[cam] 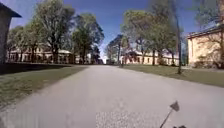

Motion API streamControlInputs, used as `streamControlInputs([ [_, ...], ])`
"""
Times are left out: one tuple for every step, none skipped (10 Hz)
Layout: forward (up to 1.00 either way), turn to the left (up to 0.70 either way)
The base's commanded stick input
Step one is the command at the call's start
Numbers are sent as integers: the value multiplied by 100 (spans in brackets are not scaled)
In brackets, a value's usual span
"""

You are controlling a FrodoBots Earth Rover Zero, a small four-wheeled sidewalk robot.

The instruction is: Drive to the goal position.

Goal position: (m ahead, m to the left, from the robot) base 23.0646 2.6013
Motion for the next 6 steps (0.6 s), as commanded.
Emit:
streamControlInputs([
  [100, 15],
  [100, 31],
  [100, 20],
  [100, 1],
  [100, 0],
  [100, 0],
])
